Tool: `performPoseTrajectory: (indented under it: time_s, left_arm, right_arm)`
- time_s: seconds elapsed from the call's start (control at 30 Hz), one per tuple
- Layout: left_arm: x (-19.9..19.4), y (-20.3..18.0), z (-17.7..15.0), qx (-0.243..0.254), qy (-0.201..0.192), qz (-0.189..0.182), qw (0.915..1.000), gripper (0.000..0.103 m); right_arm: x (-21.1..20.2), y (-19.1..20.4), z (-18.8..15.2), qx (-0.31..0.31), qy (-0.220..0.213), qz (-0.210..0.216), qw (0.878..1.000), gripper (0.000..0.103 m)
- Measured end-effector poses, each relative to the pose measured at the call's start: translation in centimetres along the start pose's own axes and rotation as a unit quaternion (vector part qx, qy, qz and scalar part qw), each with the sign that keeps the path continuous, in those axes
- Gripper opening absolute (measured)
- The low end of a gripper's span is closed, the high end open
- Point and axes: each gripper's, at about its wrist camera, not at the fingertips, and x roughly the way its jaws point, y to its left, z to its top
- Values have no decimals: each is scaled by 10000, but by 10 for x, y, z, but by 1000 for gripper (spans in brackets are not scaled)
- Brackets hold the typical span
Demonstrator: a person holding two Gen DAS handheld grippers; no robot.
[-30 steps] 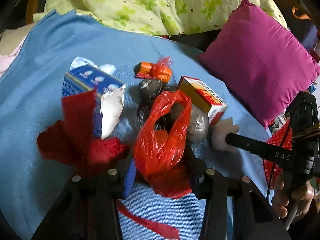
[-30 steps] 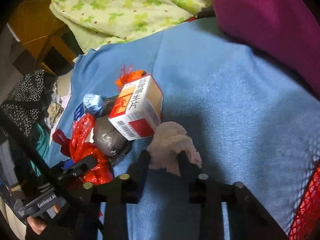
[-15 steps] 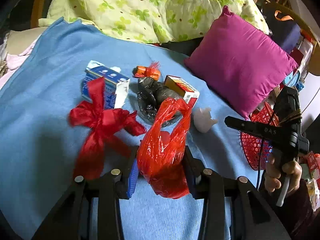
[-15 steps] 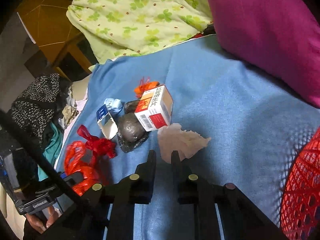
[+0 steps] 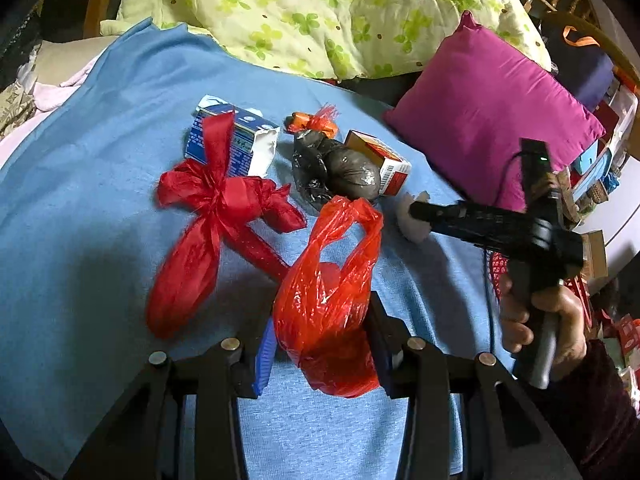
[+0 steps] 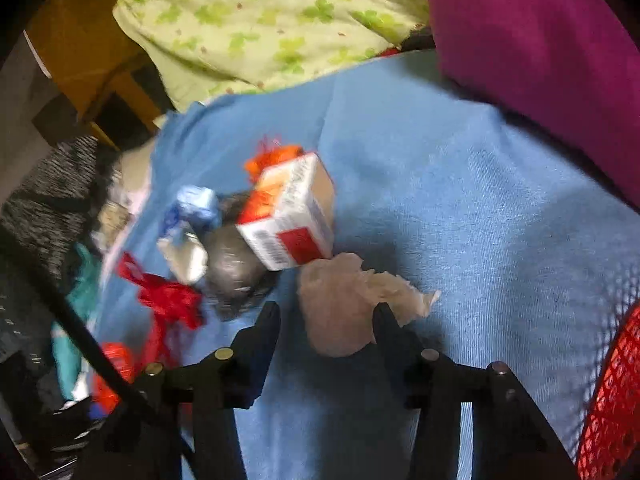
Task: Collect trash
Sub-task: 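Grasp the red plastic bag with the left gripper while the right gripper grasps the white tissue, then carry the white tissue and red bag over the red wastebasket with both grippers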
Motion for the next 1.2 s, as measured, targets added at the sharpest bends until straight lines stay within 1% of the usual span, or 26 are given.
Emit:
performPoseTrajectory:
  time_s: [0.03, 0.07, 0.1, 0.17, 0.23, 0.37, 0.5, 0.6, 0.73, 0.8, 0.9, 1.0, 1.1, 1.2]
  left_arm:
    - [0, 1, -1, -12, 6, 2, 10000, 43]
    - [1, 2, -2, -29, 16, 7, 10000, 43]
    - [1, 3, -3, -37, 23, 22, 10000, 43]
    - [0, 5, -6, -55, 16, 53, 10000, 43]
    - [-2, 6, -8, -89, -21, 37, 10000, 43]
    - [-10, 1, -13, -120, -209, 0, 9997, 43]
    - [-23, -9, -20, -116, -406, 104, 9991, 43]
    - [-38, -20, -21, -144, -568, 100, 9982, 43]
    - [-64, -48, -11, 156, -930, 187, 9954, 43]
    - [-76, -65, -7, 345, -1089, 187, 9933, 43]
    - [-86, -87, -6, 563, -1171, 56, 9915, 43]
    - [-91, -113, -7, 847, -1222, -12, 9889, 43]
    - [-90, -133, -6, 991, -1255, -44, 9871, 43]
    - [-90, -152, -3, 1116, -1282, 40, 9854, 43]
  right_arm:
    - [5, 1, 1, -36, 49, -61, 10000, 36]
    - [10, 1, 1, -73, 118, -151, 9998, 35]
    - [14, 0, 0, -92, 175, -273, 9994, 30]
    - [11, -2, 0, -41, 158, -247, 9996, 28]
    - [1, 0, -1, -65, 35, -217, 9997, 27]
    - [-24, 6, -6, -195, -208, -12, 9996, 27]
    - [-64, 15, -18, -538, -685, 33, 9962, 27]
    - [-93, 21, -26, -641, -1064, 128, 9922, 27]
    - [-140, 18, -44, -615, -1748, 347, 9821, 27]
    - [-161, 14, -55, -604, -2047, 299, 9765, 27]
    - [-198, -3, -75, -333, -2525, 426, 9661, 27]
    - [-228, -19, -89, -170, -2931, 351, 9553, 27]
    - [-248, -39, -94, -10, -3157, 301, 9484, 27]
    - [-263, -58, -98, 104, -3275, 59, 9448, 27]
